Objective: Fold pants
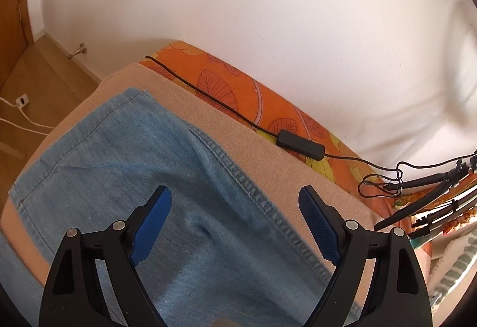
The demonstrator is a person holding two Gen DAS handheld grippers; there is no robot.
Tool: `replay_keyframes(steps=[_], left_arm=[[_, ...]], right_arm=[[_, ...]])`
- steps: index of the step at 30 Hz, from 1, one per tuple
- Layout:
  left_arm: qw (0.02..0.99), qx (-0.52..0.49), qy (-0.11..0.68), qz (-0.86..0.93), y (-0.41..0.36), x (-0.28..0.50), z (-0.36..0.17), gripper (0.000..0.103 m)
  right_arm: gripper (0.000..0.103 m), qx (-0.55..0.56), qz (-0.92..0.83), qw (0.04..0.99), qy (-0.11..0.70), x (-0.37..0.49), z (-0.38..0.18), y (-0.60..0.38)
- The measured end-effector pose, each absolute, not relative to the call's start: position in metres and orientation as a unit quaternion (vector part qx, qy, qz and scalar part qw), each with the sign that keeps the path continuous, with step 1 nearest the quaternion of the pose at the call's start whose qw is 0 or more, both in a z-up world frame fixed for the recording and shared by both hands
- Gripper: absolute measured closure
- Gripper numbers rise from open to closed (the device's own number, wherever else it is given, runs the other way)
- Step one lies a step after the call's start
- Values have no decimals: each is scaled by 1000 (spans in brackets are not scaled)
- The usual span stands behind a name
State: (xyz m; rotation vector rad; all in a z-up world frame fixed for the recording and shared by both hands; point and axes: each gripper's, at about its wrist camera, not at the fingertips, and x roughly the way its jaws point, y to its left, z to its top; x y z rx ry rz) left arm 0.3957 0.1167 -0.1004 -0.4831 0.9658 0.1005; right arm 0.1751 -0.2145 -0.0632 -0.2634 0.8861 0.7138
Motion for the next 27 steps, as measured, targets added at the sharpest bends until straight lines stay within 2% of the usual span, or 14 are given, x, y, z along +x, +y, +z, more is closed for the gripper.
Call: replay_keyframes(steps=[7,11,14,16,17,18,19,22,27], left_arm=[[829,-247,497,69,118,402,-127,16],[835,-165,514,104,96,408,-138,19],[844,-113,509,122,83,408,-145,28],[857,-106,492,112,81,403,-145,57],[862,-111,482,112,82,400,-143,64],[866,-125,473,103,85,398,-142,81],[868,-137,467,102,88,395,-142,88],[877,-158,444,96,96,384,-137,97],[889,-190,408,87,113,365,-117,99]], right_arm=[[102,-146,368,803,446,133,-96,-197],[102,-166,369,799,445,125,-103,-193],[102,-160,367,802,443,129,-102,-196],[102,-152,364,805,442,132,-100,-200],[102,-152,361,808,441,131,-99,-199],[102,-151,358,810,440,131,-97,-200],[103,-150,355,812,439,131,-96,-199],[103,-147,339,821,435,133,-91,-200],[103,-146,298,844,422,140,-77,-203]])
